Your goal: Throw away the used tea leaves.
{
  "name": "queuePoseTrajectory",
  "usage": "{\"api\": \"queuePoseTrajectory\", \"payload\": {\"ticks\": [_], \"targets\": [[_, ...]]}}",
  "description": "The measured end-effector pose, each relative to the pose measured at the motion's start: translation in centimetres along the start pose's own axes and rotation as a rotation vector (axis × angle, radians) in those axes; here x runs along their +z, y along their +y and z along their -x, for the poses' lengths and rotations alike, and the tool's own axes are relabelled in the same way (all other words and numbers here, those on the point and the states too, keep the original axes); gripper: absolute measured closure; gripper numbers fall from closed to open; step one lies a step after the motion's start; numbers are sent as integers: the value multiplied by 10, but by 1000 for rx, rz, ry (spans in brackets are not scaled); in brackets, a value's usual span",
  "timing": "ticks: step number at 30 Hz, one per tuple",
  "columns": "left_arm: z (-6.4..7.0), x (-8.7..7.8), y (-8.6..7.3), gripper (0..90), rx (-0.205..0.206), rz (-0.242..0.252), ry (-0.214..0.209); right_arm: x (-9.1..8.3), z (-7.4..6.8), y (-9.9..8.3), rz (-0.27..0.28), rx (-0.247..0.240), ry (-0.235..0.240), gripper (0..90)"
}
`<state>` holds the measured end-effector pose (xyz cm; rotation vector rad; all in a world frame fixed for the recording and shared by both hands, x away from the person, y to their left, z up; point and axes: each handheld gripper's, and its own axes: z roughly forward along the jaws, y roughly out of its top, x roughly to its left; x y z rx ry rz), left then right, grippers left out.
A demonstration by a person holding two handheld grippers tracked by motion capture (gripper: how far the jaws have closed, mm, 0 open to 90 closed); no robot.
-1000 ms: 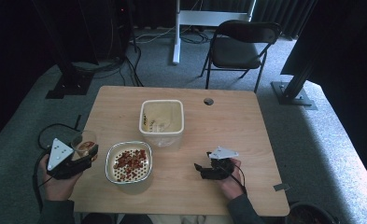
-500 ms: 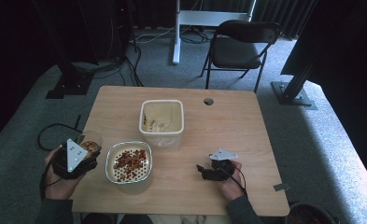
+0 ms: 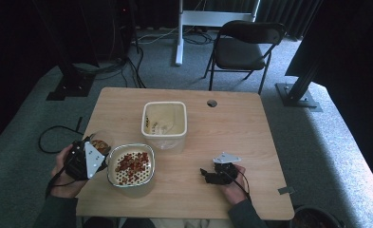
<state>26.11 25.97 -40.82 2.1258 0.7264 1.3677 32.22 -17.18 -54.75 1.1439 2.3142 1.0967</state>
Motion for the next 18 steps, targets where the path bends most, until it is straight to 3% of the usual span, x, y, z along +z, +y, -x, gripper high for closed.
{"api": "queuePoseTrajectory", "payload": {"ticks": [7,10,18], "targets": [[4,1,5,369,87,-9,12,0,1,0,-3,2,2,276],[4,0,6,369,93,-5,14,1,0,0,-6,-2,2,276],[8,2,12,371,162,-15,14,2,0,0,-17,-5,8,276]]}}
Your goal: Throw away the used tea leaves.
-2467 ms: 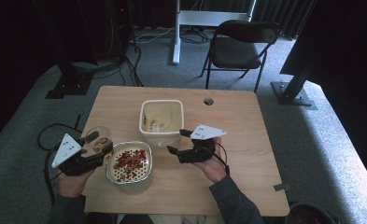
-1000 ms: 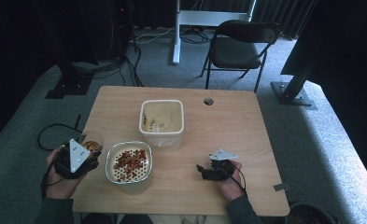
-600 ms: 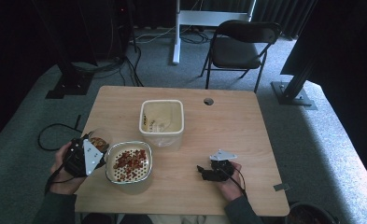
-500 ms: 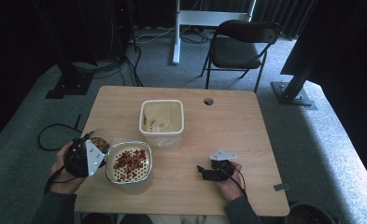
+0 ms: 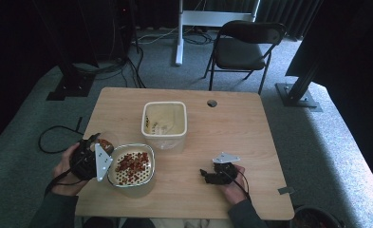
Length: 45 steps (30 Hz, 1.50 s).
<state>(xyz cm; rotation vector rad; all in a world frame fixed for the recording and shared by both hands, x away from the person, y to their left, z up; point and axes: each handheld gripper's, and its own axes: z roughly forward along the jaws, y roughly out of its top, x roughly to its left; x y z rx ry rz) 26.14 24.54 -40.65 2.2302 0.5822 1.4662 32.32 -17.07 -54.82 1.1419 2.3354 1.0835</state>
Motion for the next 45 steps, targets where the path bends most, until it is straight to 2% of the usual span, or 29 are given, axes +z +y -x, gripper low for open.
{"api": "queuePoseTrajectory", "payload": {"ticks": [6,7,8,10,11,12,13,15,16,17,18,19,25,31,33,45], "targets": [[2,-1,4,377,61,-5,-8,0,0,0,-5,-1,4,276],[2,-1,4,377,61,-5,-8,0,0,0,-5,-1,4,276],[3,-1,4,377,76,-7,-3,0,0,0,-6,-1,4,276],[5,-2,7,378,134,-23,16,0,0,0,-5,-3,7,276],[5,-2,7,378,134,-23,16,0,0,0,-5,-3,6,276],[9,-2,9,377,193,-36,48,0,0,0,-6,-2,7,276],[10,-2,11,378,215,-40,54,0,0,0,-6,-2,7,276],[11,-3,13,377,245,-41,60,0,0,0,-6,-3,8,276],[11,-3,13,377,245,-41,60,0,-1,0,-6,-4,7,276],[13,-3,15,377,280,-51,71,0,-1,0,-6,-5,8,276],[13,-3,15,376,280,-51,71,0,-1,0,-6,-5,8,276],[14,-4,16,376,299,-51,77,0,-1,0,-6,-5,9,276],[18,-4,20,374,359,-48,104,0,-1,0,-6,-6,12,276],[20,-4,21,373,375,-45,113,0,-1,0,-7,-9,12,276],[22,-3,21,372,403,-52,126,0,-1,0,-7,-10,12,276],[22,-2,20,371,414,-54,139,0,-1,0,-8,-12,12,276]]}}
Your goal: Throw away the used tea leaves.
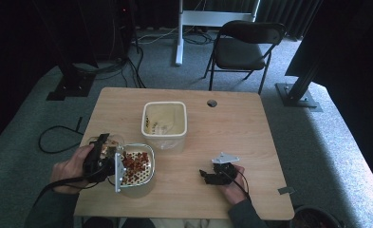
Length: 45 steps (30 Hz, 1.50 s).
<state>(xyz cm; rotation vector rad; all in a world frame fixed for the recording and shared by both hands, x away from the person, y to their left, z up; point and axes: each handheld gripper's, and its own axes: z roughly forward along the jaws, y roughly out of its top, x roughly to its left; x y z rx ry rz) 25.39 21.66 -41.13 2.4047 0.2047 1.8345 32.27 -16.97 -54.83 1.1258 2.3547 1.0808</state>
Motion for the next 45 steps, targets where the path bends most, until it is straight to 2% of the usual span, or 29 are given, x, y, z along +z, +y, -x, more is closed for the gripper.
{"api": "queuePoseTrajectory", "payload": {"ticks": [8,15,25,28,30,35,41,45], "targets": [[0,1,-1,371,-2,-4,-2,0,0,0,1,-4,4,277],[1,2,0,371,13,-9,-2,0,0,0,0,-5,4,277],[5,3,11,372,100,-8,-10,1,-1,0,1,-5,8,277],[6,3,13,372,113,-1,-16,1,-1,0,1,-5,8,277],[6,3,12,373,130,-13,-15,1,0,0,1,-4,9,277],[4,3,5,373,127,-33,-5,1,-1,1,1,-5,10,277],[4,0,17,373,148,0,-4,1,-1,1,0,-5,9,277],[7,2,13,373,166,-27,-9,1,-1,1,2,-3,12,277]]}}
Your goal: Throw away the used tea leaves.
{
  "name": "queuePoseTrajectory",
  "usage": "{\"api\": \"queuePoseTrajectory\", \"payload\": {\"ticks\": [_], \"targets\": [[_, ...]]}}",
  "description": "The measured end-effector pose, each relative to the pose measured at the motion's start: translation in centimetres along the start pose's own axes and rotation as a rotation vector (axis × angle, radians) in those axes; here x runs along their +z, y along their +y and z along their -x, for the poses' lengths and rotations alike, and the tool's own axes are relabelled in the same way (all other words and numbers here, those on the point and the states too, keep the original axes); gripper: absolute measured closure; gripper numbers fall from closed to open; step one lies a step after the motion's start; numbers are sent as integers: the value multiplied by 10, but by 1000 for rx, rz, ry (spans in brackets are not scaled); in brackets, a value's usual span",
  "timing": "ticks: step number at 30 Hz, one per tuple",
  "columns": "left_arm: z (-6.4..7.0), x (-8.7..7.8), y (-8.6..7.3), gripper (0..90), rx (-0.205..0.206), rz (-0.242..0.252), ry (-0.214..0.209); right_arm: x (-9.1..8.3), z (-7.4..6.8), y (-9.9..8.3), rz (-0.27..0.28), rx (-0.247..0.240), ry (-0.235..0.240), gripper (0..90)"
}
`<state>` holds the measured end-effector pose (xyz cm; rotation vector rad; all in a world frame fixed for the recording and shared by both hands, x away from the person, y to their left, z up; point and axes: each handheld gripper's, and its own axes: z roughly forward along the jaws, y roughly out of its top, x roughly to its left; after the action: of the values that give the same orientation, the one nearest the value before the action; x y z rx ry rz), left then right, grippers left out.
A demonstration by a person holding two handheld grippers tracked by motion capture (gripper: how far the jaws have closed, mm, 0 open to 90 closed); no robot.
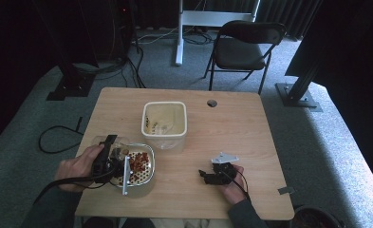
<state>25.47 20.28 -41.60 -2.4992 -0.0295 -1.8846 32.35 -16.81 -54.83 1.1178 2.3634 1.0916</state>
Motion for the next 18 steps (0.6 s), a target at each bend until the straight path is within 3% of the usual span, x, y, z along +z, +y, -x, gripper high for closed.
{"api": "queuePoseTrajectory", "payload": {"ticks": [5,12,18], "targets": [[-1,1,-10,373,-22,-26,4,0,0,0,-1,-3,-1,277],[-1,-2,15,374,5,48,1,0,-1,0,-1,-4,-3,277],[2,0,4,374,8,2,-14,0,0,0,-1,-1,2,277]]}}
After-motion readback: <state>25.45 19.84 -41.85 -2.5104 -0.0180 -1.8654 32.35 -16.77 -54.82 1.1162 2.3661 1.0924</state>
